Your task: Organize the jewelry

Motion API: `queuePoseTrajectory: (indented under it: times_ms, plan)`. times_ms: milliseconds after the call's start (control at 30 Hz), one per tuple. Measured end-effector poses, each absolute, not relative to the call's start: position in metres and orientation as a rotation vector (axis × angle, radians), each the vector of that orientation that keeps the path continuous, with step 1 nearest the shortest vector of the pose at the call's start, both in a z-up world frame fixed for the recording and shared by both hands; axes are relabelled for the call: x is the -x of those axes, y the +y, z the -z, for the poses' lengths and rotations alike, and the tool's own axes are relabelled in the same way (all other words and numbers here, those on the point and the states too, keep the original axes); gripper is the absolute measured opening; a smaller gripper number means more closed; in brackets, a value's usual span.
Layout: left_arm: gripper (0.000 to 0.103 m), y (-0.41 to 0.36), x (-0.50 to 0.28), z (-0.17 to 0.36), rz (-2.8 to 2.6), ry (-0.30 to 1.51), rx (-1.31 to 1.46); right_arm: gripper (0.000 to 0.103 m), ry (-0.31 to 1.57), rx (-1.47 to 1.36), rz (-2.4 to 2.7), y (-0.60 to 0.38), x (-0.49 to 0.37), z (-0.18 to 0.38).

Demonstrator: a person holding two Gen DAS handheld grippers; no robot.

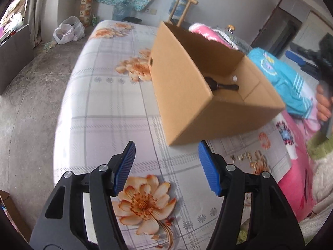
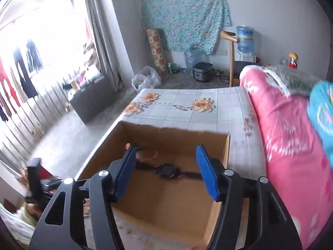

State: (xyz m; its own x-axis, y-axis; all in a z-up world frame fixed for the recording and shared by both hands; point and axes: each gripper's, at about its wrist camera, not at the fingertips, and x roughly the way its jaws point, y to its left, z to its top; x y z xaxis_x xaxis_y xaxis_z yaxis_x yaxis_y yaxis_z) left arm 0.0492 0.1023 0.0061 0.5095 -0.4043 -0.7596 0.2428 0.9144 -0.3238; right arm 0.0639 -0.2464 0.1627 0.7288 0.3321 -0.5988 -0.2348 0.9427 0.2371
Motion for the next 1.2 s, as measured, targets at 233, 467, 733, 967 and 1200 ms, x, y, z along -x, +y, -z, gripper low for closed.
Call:
queuePoseTrajectory:
  times_ms: [233,467,733,967,1200]
  plan:
    - [0.068,0.06,-0.034,0.03,0.369,1.054,0.044,0.089,0.734,-0.191,-0.131,-0.241,0.036,-0.09]
    - [0.085,0.027,-0.027,0.04,0.285,1.045,-0.157,0.093,0.905,-0.102,0.168,-0.253,0.053,-0.023]
    - [0.095,0.028,-0.022,0.042,0.253,1.057,-0.155,0.096,0.812,0.183,0.281,-0.221,0.059,-0.032]
    - [0.096,0.027,-0.023,0.04,0.25,1.048,-0.15,0.096,0.667,0.046,0.201,-0.221,0.078,-0.046]
    - [0.096,0.029,-0.017,0.042,0.264,1.011,-0.152,0.096,0.722,-0.025,0.085,-0.197,0.077,-0.027]
